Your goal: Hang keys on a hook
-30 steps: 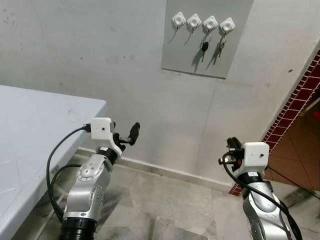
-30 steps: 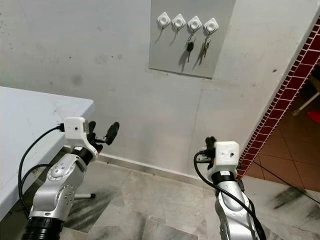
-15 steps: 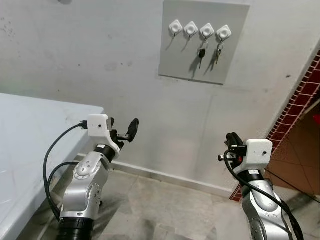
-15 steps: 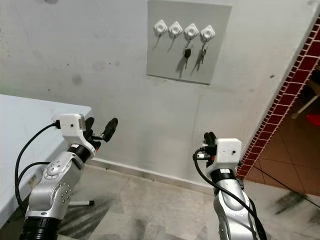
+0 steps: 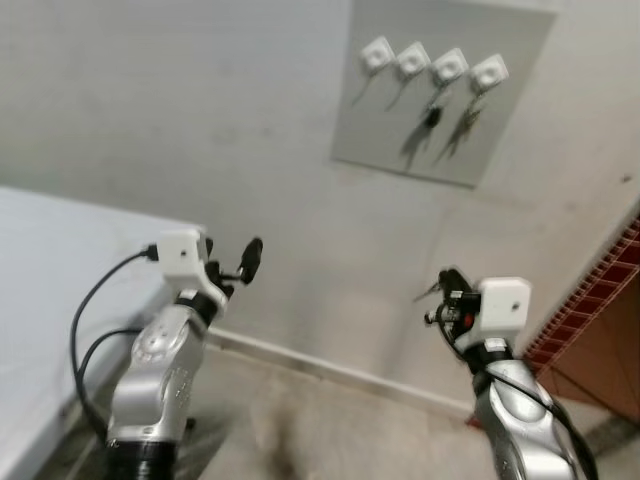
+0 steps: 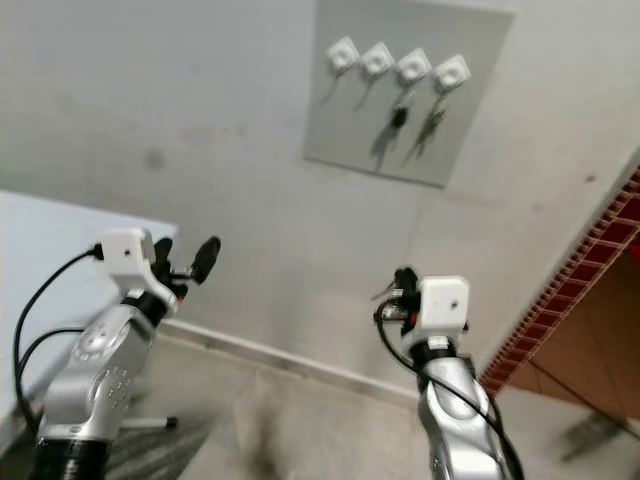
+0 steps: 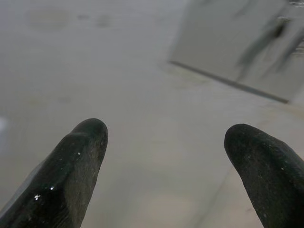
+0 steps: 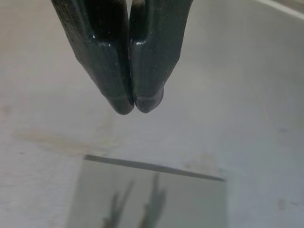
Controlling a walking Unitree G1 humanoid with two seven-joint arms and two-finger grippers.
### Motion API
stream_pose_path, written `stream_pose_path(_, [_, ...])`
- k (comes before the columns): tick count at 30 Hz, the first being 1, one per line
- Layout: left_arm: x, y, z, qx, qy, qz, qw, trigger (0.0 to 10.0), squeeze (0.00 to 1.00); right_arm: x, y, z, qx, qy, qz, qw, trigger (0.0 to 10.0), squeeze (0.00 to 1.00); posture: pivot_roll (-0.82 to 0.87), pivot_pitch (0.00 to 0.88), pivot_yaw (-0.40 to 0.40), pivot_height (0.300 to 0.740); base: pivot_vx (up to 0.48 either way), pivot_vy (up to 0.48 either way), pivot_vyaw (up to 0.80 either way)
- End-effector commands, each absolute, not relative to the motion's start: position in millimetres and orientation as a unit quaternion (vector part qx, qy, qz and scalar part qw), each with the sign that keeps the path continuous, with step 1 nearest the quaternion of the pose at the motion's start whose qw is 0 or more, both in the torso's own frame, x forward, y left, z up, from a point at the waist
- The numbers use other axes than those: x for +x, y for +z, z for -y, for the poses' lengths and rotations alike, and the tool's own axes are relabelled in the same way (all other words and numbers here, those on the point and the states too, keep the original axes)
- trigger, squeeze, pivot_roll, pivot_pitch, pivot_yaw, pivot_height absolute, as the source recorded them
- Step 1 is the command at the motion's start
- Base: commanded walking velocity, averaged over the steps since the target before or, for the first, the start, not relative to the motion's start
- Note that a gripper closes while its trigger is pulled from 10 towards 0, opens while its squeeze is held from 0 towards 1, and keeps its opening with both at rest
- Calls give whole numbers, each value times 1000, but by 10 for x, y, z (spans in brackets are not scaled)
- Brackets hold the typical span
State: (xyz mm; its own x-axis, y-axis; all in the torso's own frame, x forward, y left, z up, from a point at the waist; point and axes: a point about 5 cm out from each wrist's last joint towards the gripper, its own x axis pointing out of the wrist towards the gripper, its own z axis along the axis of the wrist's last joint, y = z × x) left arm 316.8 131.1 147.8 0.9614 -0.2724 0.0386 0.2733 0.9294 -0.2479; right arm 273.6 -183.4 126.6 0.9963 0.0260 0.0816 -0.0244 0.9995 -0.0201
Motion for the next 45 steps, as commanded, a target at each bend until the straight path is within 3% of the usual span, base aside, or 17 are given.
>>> stream_pose_path(1, [3185, 1561, -1420, -117, -128, 16, 985, 10000, 0, 2757, 1337, 1748, -3, 27, 55, 998, 10000, 0, 24, 0, -36, 740, 424, 0, 0])
stream_pose_path(31, [3196, 1554, -1412, -117, -123, 10, 985, 10000, 0, 2757, 1327, 1708, 2, 32, 51, 998, 10000, 0, 30, 0, -36, 740, 418, 0, 0])
stream_pose_path(45, [3207, 1610, -1271, -117, -152, 7, 981, 10000, 0, 2829, 1375, 1642, 6, 70, 46, 996, 10000, 0, 22, 0, -43, 740, 0, 0, 0])
